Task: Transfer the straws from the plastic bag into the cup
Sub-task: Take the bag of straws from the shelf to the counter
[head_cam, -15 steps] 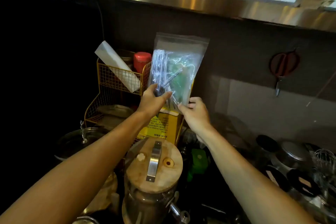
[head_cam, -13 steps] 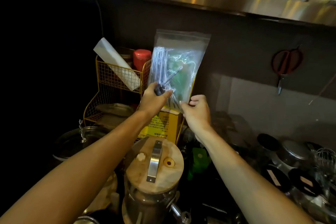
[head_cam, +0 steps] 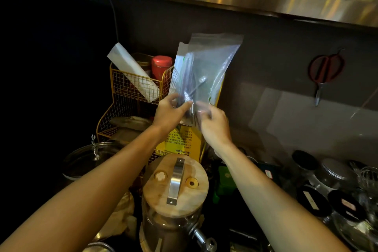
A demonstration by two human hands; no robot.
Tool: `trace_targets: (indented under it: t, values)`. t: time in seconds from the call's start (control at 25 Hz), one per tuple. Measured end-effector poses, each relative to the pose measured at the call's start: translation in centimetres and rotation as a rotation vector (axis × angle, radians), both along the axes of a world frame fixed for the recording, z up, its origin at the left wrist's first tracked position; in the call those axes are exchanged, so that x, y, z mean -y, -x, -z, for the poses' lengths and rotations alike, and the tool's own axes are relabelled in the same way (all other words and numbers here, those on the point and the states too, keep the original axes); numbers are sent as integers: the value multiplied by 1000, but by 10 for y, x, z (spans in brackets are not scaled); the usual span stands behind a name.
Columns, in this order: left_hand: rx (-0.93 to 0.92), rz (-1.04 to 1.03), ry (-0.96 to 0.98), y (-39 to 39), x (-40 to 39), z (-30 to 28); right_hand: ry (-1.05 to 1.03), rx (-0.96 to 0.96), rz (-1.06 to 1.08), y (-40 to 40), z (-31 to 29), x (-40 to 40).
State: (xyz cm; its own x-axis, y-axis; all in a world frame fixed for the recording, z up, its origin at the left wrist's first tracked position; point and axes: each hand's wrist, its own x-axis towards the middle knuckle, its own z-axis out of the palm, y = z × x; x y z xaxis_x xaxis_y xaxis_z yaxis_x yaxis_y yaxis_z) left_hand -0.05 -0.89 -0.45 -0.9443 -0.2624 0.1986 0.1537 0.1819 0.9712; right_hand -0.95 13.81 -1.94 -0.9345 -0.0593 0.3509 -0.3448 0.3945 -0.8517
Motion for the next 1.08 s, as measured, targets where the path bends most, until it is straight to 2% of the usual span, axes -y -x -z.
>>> trace_targets:
  t: [0.12,0.36,0.44,0.64,0.8,1.08]
  values:
    - [-29,12,26,-13,-1,-5,137,26,-81,-17,-9,-19]
    - [-44,92,-67,-54,-26,-16,183,-9,-227,-73,-29,-83]
    - [-101,119,-112,-71,-45,-14,218,8,-211,-94,-29,-108]
    - [-105,225,-247,-115,-112,8,288,90,-114,-150,-14,-187]
    - [-87,267,-258,-147,-170,33,334,196,-46,-195,13,-246]
    - [18,445,-249,-205,-253,86,242,308,58,-273,70,-336]
